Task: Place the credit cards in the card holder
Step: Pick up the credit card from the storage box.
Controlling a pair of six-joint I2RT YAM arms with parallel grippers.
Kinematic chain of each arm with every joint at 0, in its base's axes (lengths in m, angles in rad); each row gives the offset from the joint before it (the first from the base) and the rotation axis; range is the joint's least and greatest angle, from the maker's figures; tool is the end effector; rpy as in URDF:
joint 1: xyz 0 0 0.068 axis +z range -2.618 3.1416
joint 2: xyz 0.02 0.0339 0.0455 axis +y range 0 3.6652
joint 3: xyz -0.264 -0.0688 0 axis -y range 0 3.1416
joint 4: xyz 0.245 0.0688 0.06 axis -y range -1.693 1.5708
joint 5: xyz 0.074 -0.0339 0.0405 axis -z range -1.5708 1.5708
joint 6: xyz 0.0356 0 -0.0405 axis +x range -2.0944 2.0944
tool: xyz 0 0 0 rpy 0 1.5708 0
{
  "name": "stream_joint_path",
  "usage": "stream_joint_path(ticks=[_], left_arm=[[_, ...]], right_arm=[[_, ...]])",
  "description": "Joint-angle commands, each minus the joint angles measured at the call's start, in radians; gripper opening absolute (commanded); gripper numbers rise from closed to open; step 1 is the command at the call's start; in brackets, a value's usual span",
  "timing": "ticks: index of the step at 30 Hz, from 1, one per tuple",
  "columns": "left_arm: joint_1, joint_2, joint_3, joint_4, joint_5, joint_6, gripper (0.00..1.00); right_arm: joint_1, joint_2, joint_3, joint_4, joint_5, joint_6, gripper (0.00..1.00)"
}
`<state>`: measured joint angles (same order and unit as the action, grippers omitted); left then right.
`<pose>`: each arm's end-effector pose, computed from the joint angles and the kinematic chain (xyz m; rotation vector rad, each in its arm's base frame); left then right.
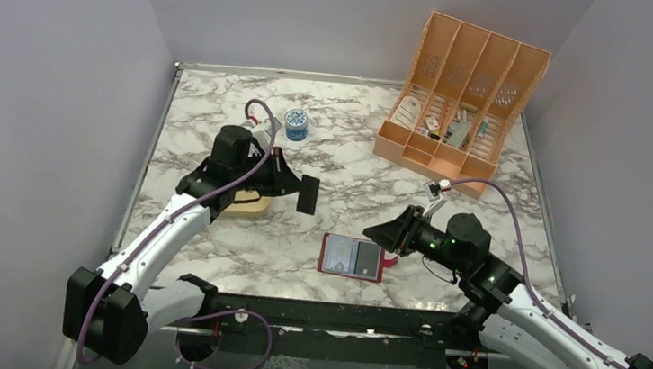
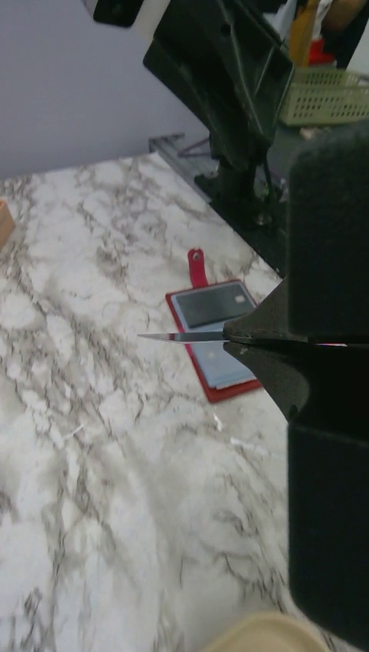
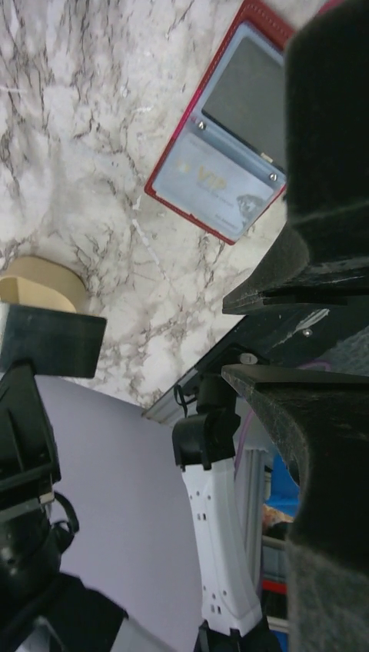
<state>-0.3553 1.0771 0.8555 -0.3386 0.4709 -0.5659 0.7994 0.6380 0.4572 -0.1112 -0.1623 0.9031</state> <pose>0.2163 -0.0975 0.2945 0.0598 2.2432 -1.0250 0.1104 0.1218 0.2543 -0.0178 2.0824 1.2740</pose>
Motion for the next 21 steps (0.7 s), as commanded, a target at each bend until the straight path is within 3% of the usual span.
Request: stream_joint_path(ticks=[1, 7, 21], left_arm=[[0.001, -0.042, -0.111, 0.286, 0.261, -0.255, 0.00], [-0.030, -0.077, -0.271, 0.607, 0.348, -0.511, 0.00], [-0.157, -0.088, -0.355, 0.712, 0.332, -0.576, 0.00]], right_arm=[[0.006, 0.043, 0.011, 0.104, -0.096, 0.049, 0.32], [0.005, 0.138, -0.008, 0.251, -0.168, 0.066, 0.36], [0.006, 0.282, 0.010, 0.354, -0.190, 0.142, 0.36]])
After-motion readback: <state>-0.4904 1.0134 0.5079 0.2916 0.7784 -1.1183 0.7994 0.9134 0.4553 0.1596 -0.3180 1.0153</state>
